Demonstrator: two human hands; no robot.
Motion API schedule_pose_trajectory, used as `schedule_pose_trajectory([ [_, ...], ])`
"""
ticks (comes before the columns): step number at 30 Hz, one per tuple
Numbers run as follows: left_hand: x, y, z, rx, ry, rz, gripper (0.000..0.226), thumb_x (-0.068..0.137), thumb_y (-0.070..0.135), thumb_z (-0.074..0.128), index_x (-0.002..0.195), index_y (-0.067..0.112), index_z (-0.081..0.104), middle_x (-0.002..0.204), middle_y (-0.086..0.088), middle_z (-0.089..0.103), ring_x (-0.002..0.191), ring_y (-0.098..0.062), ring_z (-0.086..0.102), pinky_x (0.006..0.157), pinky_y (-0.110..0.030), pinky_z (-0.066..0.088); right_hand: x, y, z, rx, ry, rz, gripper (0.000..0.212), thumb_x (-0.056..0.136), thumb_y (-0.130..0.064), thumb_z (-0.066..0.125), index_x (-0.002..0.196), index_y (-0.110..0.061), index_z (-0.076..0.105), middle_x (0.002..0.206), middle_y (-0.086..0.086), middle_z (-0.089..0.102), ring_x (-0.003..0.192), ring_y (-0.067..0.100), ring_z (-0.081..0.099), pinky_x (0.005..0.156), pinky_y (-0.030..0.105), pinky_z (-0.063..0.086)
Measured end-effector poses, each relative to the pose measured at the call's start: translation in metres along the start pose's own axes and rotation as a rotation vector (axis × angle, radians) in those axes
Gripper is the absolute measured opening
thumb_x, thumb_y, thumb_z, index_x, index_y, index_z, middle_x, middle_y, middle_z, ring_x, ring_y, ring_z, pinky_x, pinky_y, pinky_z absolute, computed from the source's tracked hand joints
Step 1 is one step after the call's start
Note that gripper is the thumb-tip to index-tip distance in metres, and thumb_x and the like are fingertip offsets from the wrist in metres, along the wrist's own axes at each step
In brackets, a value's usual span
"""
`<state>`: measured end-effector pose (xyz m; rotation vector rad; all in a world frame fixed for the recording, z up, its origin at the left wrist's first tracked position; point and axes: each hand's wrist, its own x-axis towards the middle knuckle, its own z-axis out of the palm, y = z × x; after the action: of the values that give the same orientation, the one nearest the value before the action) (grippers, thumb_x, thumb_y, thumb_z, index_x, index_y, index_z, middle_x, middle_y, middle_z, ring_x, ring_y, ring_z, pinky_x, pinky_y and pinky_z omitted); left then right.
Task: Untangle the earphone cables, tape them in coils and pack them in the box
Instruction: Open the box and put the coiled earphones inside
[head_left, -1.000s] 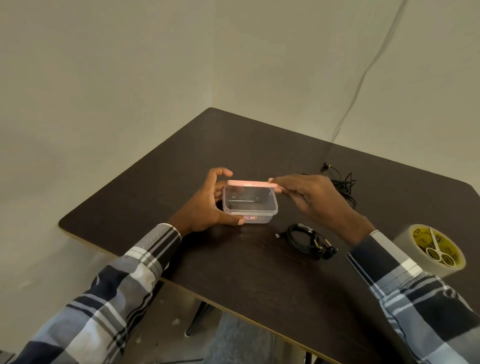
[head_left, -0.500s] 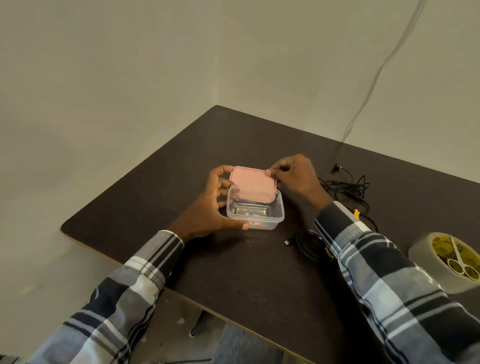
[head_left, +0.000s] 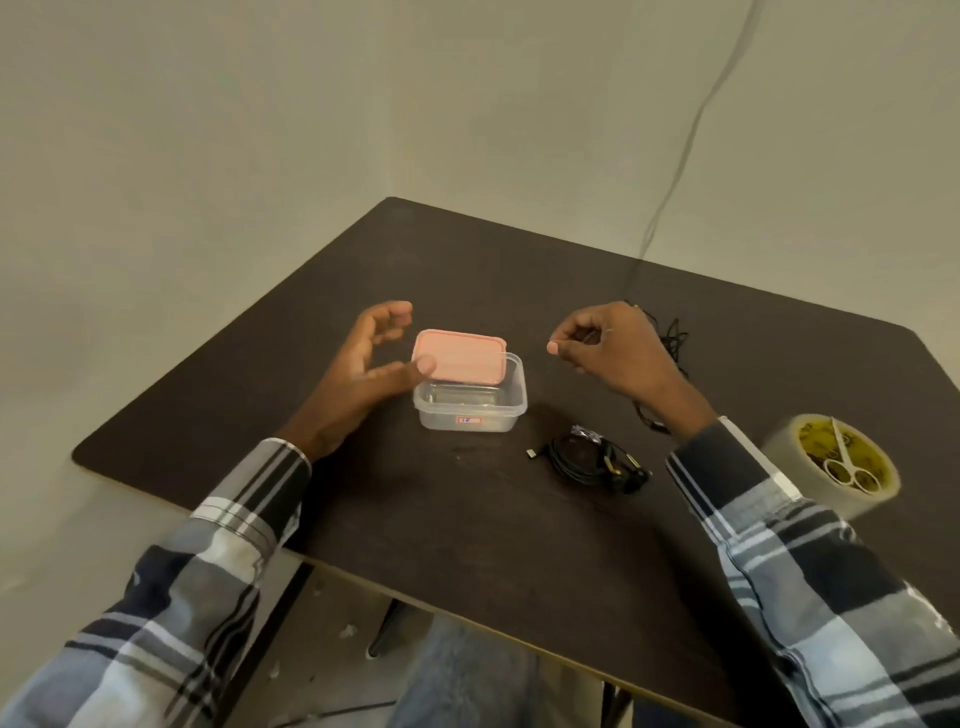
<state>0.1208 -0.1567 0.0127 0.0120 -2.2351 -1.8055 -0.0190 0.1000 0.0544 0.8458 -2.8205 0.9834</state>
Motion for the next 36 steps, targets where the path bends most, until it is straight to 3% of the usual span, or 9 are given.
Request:
schedule_pose_trajectory([
  [4,0.003,0.028,0.017,0.255,0.224,0.196,0.048,0.08,0.046,0.07,0.125,0.031,0.059,0.137,0.008,0.041,0.132,-0.008,0.041,0.11,-0.028,0.036,-0.044,0.013,-0.014,-0.033,0.036,0.112,0.008,0.085,-0.025,0.078,0.079,-0.021,0.076,0.069,-0.013,0.068,0.062,0.002,0.062,0.07,0.029,0.054],
  [8,0.002,0.068,0.064,0.378,0.162,0.439,0.01,0.086,0.021,0.072,0.096,0.02,0.072,0.103,0.004,0.064,0.094,-0.009,0.062,0.082,-0.02,0.05,-0.078,0.022,-0.019,-0.107,0.055,0.219,0.013,0.085,-0.035,0.077,0.078,-0.024,0.075,0.071,-0.013,0.068,0.07,0.005,0.063,0.067,0.024,0.045],
  [11,-0.002,0.076,0.108,0.568,-0.069,0.346,0.004,0.086,0.024,0.071,0.088,0.021,0.074,0.088,0.007,0.069,0.078,-0.007,0.062,0.077,-0.025,0.05,-0.093,0.026,-0.017,-0.132,0.038,0.318,0.023,0.083,-0.051,0.074,0.081,-0.027,0.075,0.077,-0.012,0.069,0.078,0.008,0.065,0.071,0.028,0.051],
  [15,-0.006,0.065,0.15,1.001,-0.209,0.162,0.024,0.092,0.032,0.061,0.104,0.012,0.066,0.109,-0.008,0.061,0.102,-0.027,0.06,0.081,-0.034,0.044,-0.107,0.024,-0.008,-0.149,-0.018,0.394,0.044,0.074,-0.074,0.067,0.089,-0.032,0.072,0.088,-0.016,0.069,0.087,0.009,0.065,0.077,0.036,0.057],
  [19,-0.015,0.062,0.163,1.158,-0.254,0.081,0.027,0.095,0.026,0.058,0.113,0.007,0.06,0.12,-0.014,0.056,0.109,-0.034,0.058,0.085,-0.039,0.046,-0.113,0.012,0.0,-0.165,-0.013,0.398,0.045,0.073,-0.068,0.067,0.102,-0.034,0.071,0.103,-0.015,0.063,0.096,0.01,0.06,0.083,0.037,0.054],
  [24,-0.014,0.063,0.162,1.082,-0.188,0.062,0.021,0.092,0.025,0.06,0.105,0.008,0.061,0.11,-0.013,0.061,0.1,-0.03,0.061,0.082,-0.037,0.049,-0.117,0.01,0.002,-0.129,0.025,0.406,0.018,0.077,-0.051,0.071,0.086,-0.035,0.068,0.096,-0.016,0.064,0.09,0.01,0.061,0.081,0.038,0.055],
  [27,-0.016,0.061,0.154,0.924,-0.081,0.048,0.017,0.091,0.028,0.062,0.096,0.013,0.068,0.094,-0.005,0.066,0.086,-0.021,0.063,0.075,-0.033,0.053,-0.121,0.014,0.0,0.049,0.093,0.391,0.011,0.075,-0.043,0.075,0.078,-0.034,0.07,0.078,-0.014,0.069,0.075,0.006,0.066,0.075,0.041,0.059],
  [31,-0.016,0.076,0.136,0.669,0.016,0.033,0.011,0.089,0.03,0.068,0.088,0.02,0.074,0.074,0.006,0.067,0.068,-0.006,0.06,0.062,-0.022,0.048,-0.121,0.005,-0.01,0.375,0.171,0.328,0.011,0.076,-0.03,0.08,0.082,-0.024,0.074,0.077,0.002,0.074,0.073,0.02,0.072,0.077,0.046,0.06],
  [36,-0.006,0.103,0.098,0.484,0.076,0.028,0.01,0.087,0.031,0.073,0.085,0.022,0.075,0.066,0.011,0.068,0.054,-0.001,0.063,0.055,-0.014,0.048,-0.1,-0.031,-0.024,0.565,0.223,0.199,0.01,0.081,-0.016,0.081,0.088,-0.012,0.075,0.073,0.008,0.073,0.062,0.01,0.067,0.06,0.021,0.052],
])
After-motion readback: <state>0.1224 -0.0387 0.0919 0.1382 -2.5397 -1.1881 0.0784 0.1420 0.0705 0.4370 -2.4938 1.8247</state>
